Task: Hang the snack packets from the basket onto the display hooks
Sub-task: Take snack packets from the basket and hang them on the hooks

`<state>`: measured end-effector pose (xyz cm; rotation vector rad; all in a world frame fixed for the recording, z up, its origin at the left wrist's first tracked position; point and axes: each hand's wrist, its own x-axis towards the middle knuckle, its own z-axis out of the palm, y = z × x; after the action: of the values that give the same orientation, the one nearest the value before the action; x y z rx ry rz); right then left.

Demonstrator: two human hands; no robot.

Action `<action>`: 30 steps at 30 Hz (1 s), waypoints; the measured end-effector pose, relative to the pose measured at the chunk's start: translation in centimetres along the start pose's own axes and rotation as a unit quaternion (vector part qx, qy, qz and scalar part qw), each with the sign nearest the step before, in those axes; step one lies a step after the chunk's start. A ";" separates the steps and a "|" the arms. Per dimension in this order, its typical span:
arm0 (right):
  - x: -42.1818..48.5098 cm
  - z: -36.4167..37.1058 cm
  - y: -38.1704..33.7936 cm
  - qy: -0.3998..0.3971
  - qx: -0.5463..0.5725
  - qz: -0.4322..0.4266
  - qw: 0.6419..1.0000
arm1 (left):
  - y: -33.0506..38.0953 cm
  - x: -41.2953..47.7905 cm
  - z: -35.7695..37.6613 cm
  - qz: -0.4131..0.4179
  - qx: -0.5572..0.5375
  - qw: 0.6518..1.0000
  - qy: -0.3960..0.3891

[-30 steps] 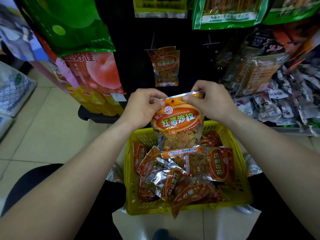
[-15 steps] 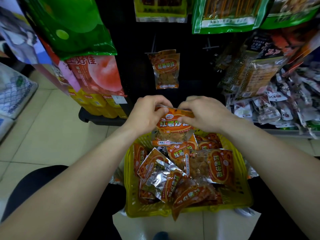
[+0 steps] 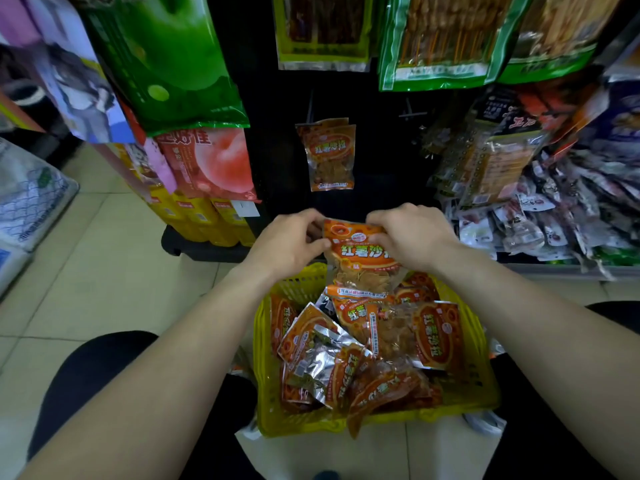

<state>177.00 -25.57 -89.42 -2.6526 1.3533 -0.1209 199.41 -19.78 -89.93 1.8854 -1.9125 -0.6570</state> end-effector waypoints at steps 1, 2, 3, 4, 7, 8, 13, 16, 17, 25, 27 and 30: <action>0.0 -0.4 0.3 0.008 -0.005 0.009 1.000 | -0.3 -0.3 0.1 -0.018 -0.005 1.000 -0.006; 0.1 -0.8 0.6 0.018 -0.009 0.016 1.000 | -0.6 -0.6 0.2 -0.035 -0.001 0.999 -0.013; 0.3 -1.3 0.9 0.029 -0.009 0.021 0.999 | -0.8 -0.9 0.5 -0.047 0.011 0.999 -0.021; 0.6 -1.8 1.2 0.040 -0.009 0.024 0.999 | -0.9 -1.2 0.9 -0.052 0.022 0.998 -0.030; 2.3 -3.0 2.1 0.061 -0.011 0.034 0.998 | -1.1 -1.6 2.2 -0.043 0.053 0.996 -0.062; 3.1 -3.1 2.5 0.064 -0.012 0.038 0.997 | -1.2 -1.5 2.5 -0.039 0.067 0.994 -0.074; 7.9 -1.7 4.5 0.064 -0.017 0.057 0.996 | -2.4 1.1 3.5 -0.040 0.120 0.986 -0.104; 11.3 0.8 6.0 0.058 -0.024 0.066 0.996 | -3.5 4.5 4.9 -0.061 0.106 0.988 -0.095; 12.5 1.7 6.5 0.053 -0.024 0.069 0.996 | -4.0 6.0 5.5 -0.066 0.101 0.988 -0.095; 22.8 9.6 8.8 0.038 -0.037 0.086 0.995 | -8.3 17.7 12.7 -0.105 0.087 0.986 -0.100; 25.3 10.8 9.1 0.037 -0.040 0.085 0.995 | -9.5 20.1 14.0 -0.120 0.087 0.985 -0.093; 28.5 11.9 9.2 0.045 -0.028 0.065 0.996 | -11.2 23.3 15.0 -0.142 0.070 0.986 -0.060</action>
<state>188.12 -52.69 -102.76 -2.6230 1.5769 -0.1923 199.31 -41.94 -109.96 2.2837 -1.8175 -0.7517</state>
